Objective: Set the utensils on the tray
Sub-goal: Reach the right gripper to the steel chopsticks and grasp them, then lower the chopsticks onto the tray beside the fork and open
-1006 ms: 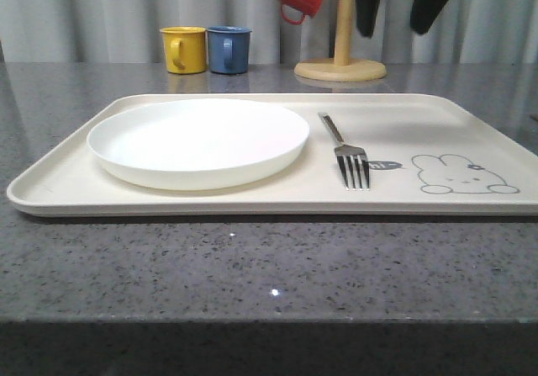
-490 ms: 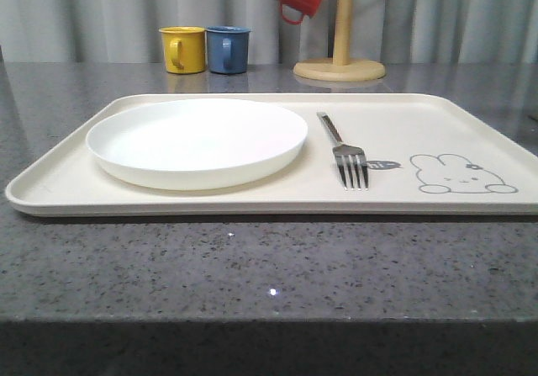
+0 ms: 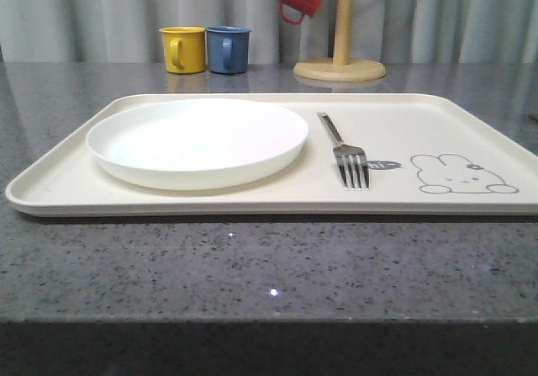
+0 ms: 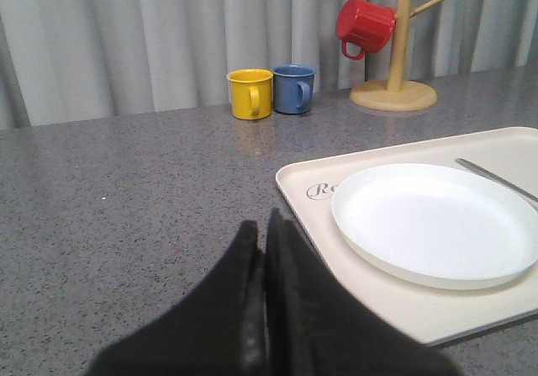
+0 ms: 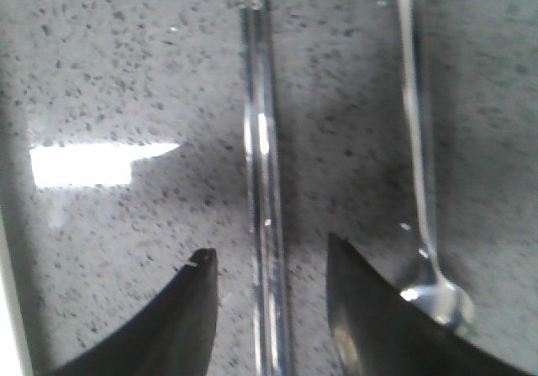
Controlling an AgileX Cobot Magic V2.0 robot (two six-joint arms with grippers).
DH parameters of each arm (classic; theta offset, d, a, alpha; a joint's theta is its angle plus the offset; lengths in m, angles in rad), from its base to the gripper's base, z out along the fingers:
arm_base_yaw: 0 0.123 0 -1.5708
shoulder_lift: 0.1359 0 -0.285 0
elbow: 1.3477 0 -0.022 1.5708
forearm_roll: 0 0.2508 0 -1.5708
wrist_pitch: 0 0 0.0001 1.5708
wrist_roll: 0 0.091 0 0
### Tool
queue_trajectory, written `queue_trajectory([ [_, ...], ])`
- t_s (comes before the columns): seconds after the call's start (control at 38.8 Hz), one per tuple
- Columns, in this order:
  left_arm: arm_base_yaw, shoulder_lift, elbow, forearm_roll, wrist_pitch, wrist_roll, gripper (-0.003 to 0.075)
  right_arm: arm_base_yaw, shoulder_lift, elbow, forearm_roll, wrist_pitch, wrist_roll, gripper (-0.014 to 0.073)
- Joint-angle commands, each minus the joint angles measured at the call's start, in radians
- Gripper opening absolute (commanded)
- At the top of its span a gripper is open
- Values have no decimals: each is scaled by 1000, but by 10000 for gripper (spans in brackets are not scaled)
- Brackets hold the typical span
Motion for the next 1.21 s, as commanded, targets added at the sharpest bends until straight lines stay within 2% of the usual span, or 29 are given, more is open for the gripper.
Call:
queue_trajectory([
  [0.0, 2, 13, -26, -8, -88, -9, -18, -7, -4, -21, 21, -25, -31, 334],
  [0.34, 2, 13, -26, -8, -88, -9, -18, -7, 61, -21, 21, -28, -32, 314],
  [0.41, 2, 13, -26, -8, -88, -9, -18, -7, 61, -21, 21, -26, -32, 258],
  [0.54, 2, 13, -26, -8, -88, -9, -18, -7, 61, -21, 18, -19, -32, 110],
  [0.62, 2, 13, -26, -8, -88, -9, -18, -7, 58, -22, 15, -19, -32, 78],
  [0.8, 2, 13, -26, -8, -88, -9, -18, -7, 15, -34, 14, -7, -32, 76],
  [0.98, 2, 13, -26, -8, -88, -9, -18, 14, -38, -99, 17, 111, 10, 76],
  [1.19, 2, 13, -26, -8, -88, -9, -18, 151, -51, -182, 17, 147, 113, 76],
])
